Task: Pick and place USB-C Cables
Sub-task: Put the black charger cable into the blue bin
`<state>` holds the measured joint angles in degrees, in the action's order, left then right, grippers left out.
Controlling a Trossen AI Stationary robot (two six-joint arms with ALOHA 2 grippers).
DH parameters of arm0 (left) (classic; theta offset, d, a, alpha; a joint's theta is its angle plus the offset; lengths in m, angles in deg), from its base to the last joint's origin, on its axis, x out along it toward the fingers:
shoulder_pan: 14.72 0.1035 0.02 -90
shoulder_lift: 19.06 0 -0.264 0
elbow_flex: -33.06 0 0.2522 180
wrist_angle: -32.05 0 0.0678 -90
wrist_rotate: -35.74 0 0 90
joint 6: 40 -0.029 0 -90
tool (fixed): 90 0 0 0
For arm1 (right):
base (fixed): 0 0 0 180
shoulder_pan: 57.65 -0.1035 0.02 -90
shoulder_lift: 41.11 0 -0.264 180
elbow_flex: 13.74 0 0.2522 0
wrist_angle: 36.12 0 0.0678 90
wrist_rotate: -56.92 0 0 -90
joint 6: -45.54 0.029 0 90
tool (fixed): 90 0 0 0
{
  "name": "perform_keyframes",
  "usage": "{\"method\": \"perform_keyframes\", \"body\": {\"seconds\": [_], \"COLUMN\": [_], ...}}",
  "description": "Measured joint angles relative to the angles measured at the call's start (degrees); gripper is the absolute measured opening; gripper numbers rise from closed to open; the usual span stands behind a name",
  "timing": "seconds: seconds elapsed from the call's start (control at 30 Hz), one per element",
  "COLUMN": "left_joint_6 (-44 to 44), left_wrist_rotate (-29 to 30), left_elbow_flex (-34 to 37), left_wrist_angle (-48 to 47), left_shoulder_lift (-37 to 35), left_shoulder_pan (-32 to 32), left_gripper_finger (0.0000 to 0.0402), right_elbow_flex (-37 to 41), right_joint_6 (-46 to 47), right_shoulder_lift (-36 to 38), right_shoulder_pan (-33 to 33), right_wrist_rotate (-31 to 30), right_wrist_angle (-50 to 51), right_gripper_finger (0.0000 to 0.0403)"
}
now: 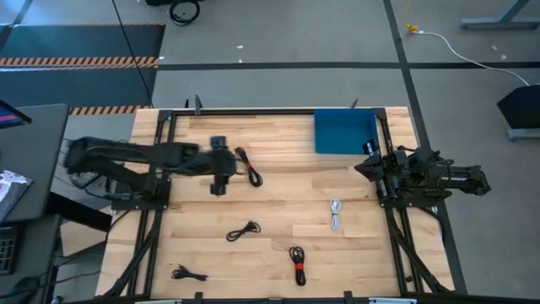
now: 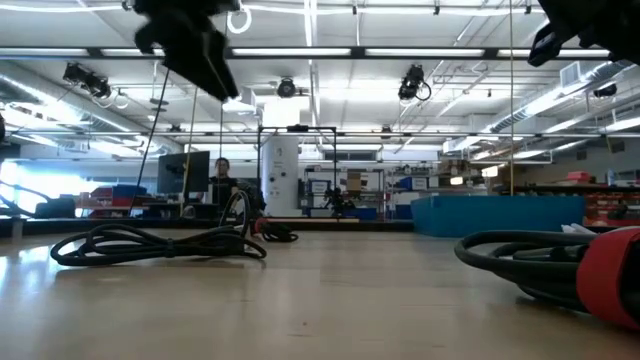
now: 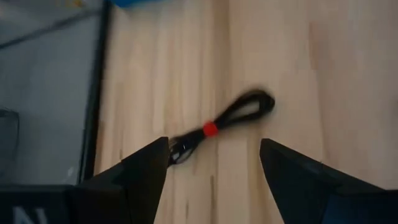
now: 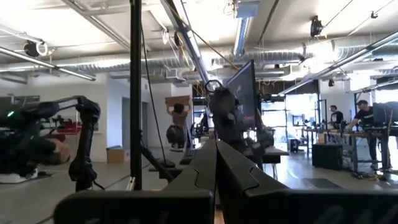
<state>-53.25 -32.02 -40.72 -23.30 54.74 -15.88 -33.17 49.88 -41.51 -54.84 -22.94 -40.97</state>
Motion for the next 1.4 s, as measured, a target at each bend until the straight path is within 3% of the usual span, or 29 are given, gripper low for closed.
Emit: {"method": "perform_keyframes", "body": {"seconds": [0.13, 0.27, 0.43, 0.73, 1.1, 1.4], "left_joint_6": [-6.1, -13.4, -28.4, -51.4, -43.2, -43.5], "left_wrist_rotate": [0.5, 4.6, 10.9, 9.8, -7.0, -8.2], "left_elbow_flex": [-5.9, -8.9, -9.3, -9.3, -9.3, -9.3], "left_wrist_angle": [-7.2, -8.8, -5.0, 0.4, 3.8, 4.1], "left_shoulder_lift": [11.8, 19.2, 24.1, 27.6, 27.6, 27.6], "left_shoulder_pan": [2.1, 3.4, 4.0, 4.6, 6.8, 12.0], "left_gripper_finger": [0.0263, 0.0263, 0.0263, 0.0263, 0.0234, 0.0223], "right_elbow_flex": [0.0, 0.0, 0.0, 0.0, 0.0, 0.0], "right_joint_6": [1.3, 1.9, 2.3, 3.7, 3.6, 3.6], "right_shoulder_lift": [0.0, -0.1, -1.5, -3.1, -3.0, -3.0], "right_shoulder_pan": [0.0, 0.0, 0.0, 0.0, 0.0, 0.0], "right_wrist_rotate": [0.0, -0.1, -3.0, -7.3, -7.5, -7.5], "right_wrist_angle": [0.5, 2.3, 2.9, 2.9, 2.2, 1.4], "right_gripper_finger": [0.0011, 0.0029, 0.0069, 0.0114, 0.0115, 0.0116]}}
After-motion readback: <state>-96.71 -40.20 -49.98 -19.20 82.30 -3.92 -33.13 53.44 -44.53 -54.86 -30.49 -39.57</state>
